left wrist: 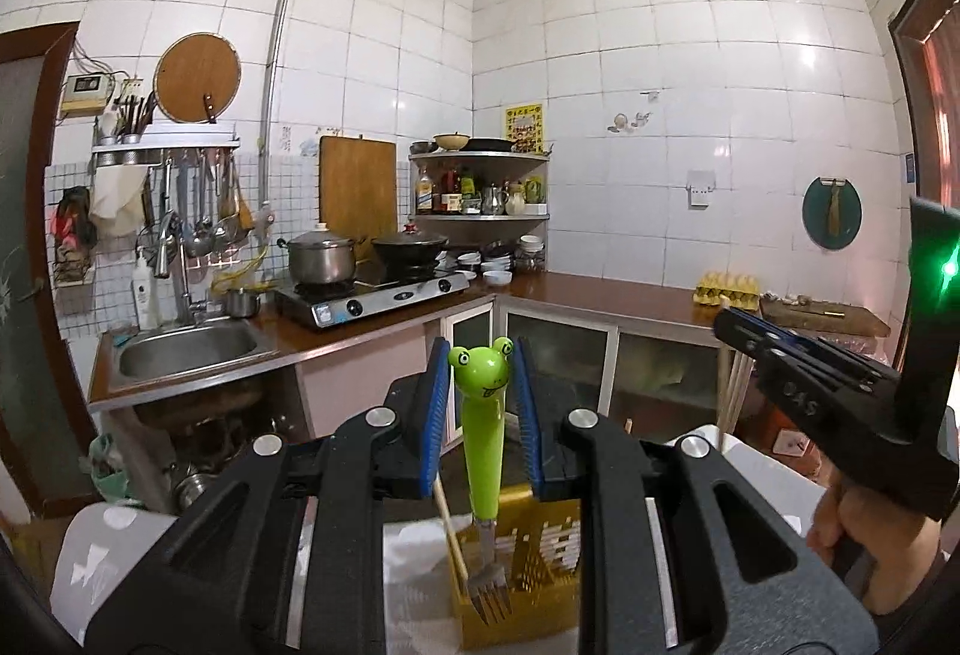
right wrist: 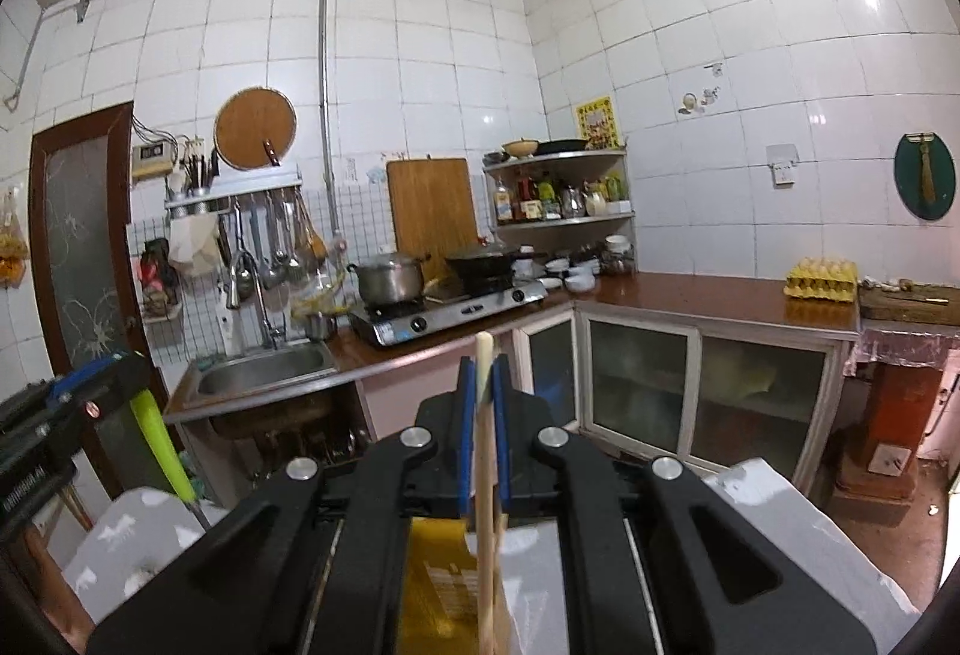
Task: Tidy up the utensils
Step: 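Lower the fork and chopstick into the holder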
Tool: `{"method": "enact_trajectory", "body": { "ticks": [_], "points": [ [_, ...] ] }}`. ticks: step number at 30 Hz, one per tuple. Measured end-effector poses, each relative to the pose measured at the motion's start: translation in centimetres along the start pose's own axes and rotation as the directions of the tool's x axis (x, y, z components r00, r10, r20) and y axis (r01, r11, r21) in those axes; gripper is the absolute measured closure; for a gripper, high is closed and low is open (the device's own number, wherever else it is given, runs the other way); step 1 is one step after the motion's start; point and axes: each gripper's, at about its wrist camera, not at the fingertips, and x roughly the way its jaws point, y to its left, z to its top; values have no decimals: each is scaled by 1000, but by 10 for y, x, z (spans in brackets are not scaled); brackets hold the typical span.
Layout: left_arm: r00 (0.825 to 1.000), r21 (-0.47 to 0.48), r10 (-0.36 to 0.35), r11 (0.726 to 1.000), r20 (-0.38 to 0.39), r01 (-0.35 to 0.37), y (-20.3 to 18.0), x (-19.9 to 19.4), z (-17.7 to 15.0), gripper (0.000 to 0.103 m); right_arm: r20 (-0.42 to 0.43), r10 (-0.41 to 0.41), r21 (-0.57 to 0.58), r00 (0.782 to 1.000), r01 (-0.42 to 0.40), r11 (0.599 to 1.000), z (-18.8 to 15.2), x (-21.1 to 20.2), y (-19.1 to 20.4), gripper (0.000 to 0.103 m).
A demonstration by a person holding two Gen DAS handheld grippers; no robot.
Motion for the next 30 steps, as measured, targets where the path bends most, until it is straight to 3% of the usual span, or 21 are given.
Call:
{"method": "enact_trajectory", "body": {
  "ticks": [8,13,20,30],
  "points": [
    [1000,7,-16,1000,-6,16,1,49,-16,83,47,18,48,999,-21,999,-3,48,-3,97],
    [998,-25,-33,999,-53,32,14,82,-45,83,42,23,47,999,-25,999,-34,74,-13,97],
    [988,-29,-28,999,-150,24,20,110,-100,83,-32,22,-16,999,-23,1000,-87,96,-16,97],
    [972,-65,-22,998,-232,7,34,103,-119,83,-171,-40,-74,984,28,997,-121,98,-25,91]
  ]
}}
